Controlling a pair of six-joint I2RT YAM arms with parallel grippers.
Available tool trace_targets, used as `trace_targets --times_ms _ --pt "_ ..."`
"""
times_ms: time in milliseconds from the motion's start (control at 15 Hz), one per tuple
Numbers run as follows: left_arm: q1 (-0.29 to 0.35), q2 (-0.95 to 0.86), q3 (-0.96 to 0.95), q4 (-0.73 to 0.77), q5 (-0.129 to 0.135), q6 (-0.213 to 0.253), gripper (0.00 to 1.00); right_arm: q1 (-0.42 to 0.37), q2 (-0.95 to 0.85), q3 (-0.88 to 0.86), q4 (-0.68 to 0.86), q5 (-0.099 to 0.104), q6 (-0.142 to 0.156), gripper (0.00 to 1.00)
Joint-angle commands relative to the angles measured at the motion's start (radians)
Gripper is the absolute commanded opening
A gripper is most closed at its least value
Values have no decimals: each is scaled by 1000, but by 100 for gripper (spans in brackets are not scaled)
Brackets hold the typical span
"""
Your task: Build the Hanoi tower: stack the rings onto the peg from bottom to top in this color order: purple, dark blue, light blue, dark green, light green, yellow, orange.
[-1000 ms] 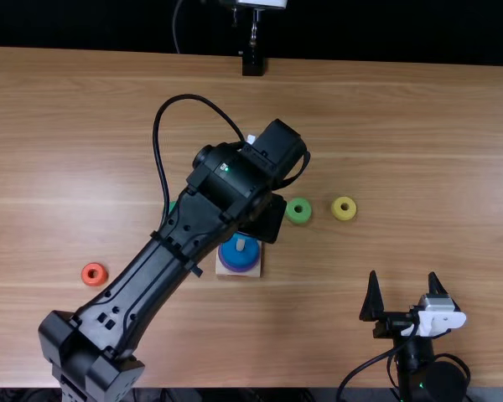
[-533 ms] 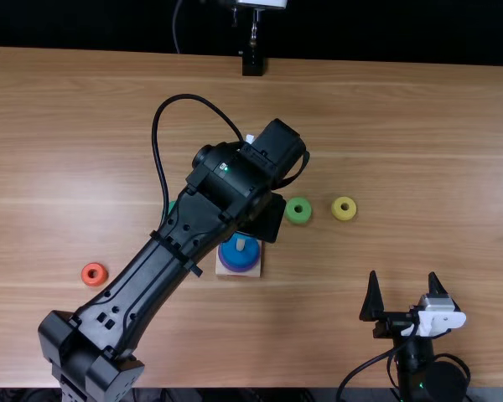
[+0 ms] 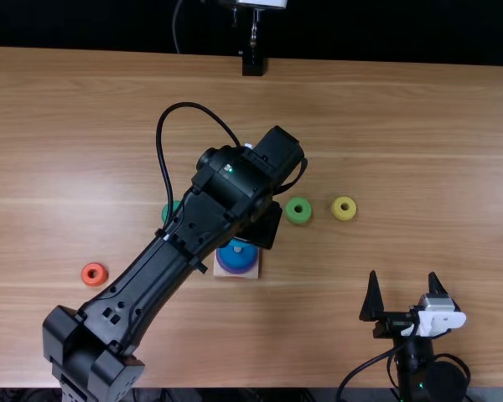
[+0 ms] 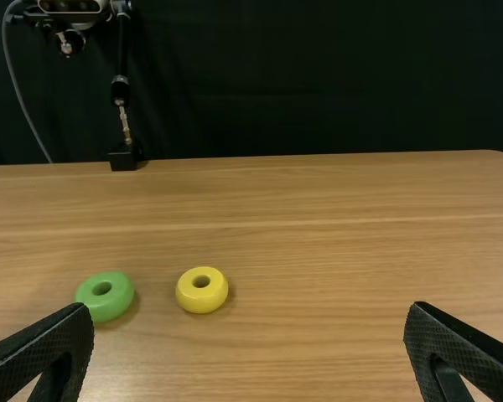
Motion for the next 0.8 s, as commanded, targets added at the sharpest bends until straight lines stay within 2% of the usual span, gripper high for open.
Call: trace_targets --times_ms 0,67,133,200,267,467,533,733 --pt "5 15 -10 -1 6 -2 0 -10 -13 -15 7 -8 3 100" --pt "5 15 -10 8 6 0 11 -10 -13 -15 7 -8 3 100" --pt "5 15 -10 14 6 2 43 -10 -13 -15 7 -8 3 100" --pt "5 15 -10 16 6 2 79 -10 -13 -15 7 -8 1 100" --pt "6 14 -12 16 8 0 100 -10 -13 -15 7 -8 3 100" --pt "11 9 -13 18 30 2 100 -10 -13 -15 7 -8 1 100" --pt "14 8 -12 18 30 2 100 -10 -13 -15 7 -8 3 100" --pt "77 5 2 69 30 3 100 -10 -13 -15 7 -8 3 100"
